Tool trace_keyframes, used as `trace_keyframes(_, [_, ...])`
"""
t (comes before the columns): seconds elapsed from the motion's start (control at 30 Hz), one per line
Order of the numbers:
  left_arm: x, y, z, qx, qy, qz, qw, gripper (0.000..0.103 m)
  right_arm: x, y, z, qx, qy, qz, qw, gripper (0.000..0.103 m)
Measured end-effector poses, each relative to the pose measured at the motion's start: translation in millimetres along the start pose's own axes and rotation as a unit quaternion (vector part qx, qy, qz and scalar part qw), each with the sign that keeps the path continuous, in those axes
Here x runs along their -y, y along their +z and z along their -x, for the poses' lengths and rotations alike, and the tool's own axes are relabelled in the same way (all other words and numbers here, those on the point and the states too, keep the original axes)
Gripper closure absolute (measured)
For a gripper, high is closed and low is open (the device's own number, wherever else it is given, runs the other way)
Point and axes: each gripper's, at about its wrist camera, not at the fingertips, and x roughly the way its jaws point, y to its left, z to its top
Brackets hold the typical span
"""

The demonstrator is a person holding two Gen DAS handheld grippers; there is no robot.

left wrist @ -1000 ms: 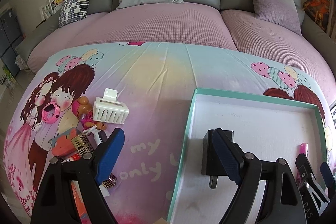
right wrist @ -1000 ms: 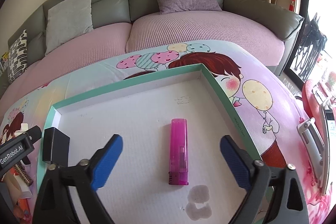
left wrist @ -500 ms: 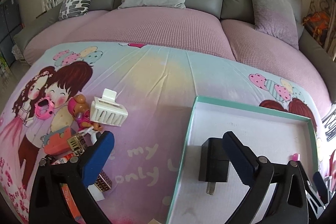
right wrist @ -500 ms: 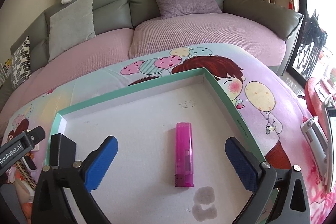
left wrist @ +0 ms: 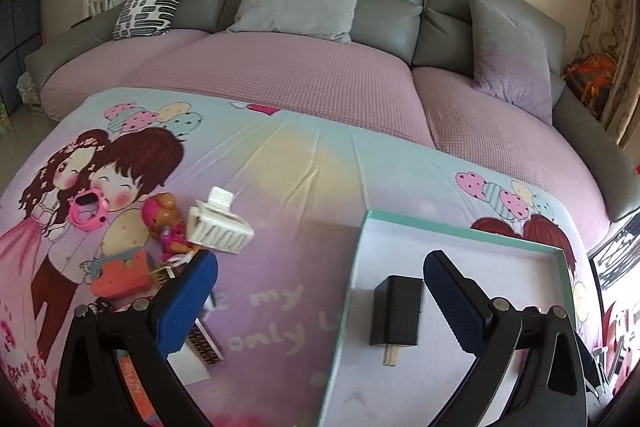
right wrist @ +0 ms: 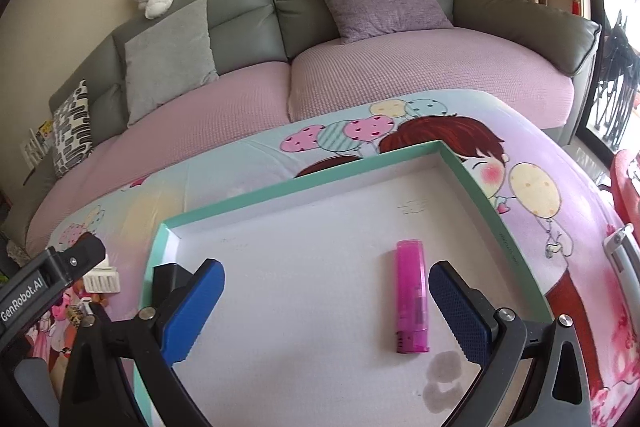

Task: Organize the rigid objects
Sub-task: 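Move both tools back from the tray to the object pile, then grasp the gold patterned bar upright with the right tool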

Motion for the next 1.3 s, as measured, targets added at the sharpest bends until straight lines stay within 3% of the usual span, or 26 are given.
trace_keyframes(0.33, [-46, 0, 27, 0.024, 0.056, 0.02, 0.998, 0.0, -46, -5, -2, -0.007, 0.023, 0.066, 0.998, 0.0])
trace_keyframes(0.47, [-72, 1, 36, 0.026, 0.079, 0.039, 0.9958, 0.001, -68, -11, -1, -0.019, 0.069, 0.083, 0.994, 0.0])
trace_keyframes(0.77, [-139, -9, 39, -0.013, 0.119, 0.087, 0.989, 0.001, -107, -24, -1, -0.031, 0.106, 0.105, 0.988, 0.0])
trace_keyframes(0.9, [-157, -15, 40, -0.028, 0.13, 0.086, 0.9874, 0.001, -128, -33, -1, -0.041, 0.113, 0.132, 0.984, 0.0])
trace_keyframes(1.2, [-193, -31, 35, -0.058, 0.126, 0.113, 0.9838, 0.001, -180, -62, 3, -0.07, 0.183, 0.184, 0.963, 0.001])
trace_keyframes(1.3, [-202, -35, 30, -0.068, 0.123, 0.123, 0.9824, 0.001, -194, -71, 1, -0.079, 0.189, 0.199, 0.958, 0.006])
